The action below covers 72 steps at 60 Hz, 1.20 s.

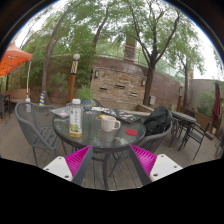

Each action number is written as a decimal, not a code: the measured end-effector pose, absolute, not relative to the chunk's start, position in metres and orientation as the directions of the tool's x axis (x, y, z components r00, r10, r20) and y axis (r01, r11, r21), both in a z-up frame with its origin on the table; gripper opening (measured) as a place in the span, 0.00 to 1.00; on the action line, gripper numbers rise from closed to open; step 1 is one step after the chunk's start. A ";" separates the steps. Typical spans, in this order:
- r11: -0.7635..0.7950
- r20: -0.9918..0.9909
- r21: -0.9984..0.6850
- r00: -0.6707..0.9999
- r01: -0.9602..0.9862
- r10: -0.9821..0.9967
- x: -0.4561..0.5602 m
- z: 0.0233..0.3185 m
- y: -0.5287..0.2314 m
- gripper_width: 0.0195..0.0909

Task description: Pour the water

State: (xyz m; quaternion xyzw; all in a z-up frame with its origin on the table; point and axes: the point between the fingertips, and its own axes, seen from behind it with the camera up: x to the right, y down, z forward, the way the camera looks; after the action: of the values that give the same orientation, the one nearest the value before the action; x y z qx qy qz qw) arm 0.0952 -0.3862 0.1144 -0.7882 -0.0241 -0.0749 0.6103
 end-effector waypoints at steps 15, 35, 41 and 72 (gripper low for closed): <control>-0.233 0.131 -0.962 0.990 0.141 0.059 0.068 0.114 -0.373 0.90; -0.221 0.081 -0.969 0.987 0.111 0.139 0.003 0.084 -0.283 0.89; -0.242 0.030 -0.968 0.986 0.070 0.165 -0.028 0.069 -0.247 0.89; -0.136 0.070 -0.988 0.997 0.071 0.017 -0.074 0.071 -0.114 0.89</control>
State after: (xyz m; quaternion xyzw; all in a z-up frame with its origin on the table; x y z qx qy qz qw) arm -0.0737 -0.1142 0.0709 -0.7533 -0.0294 -0.0207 0.6567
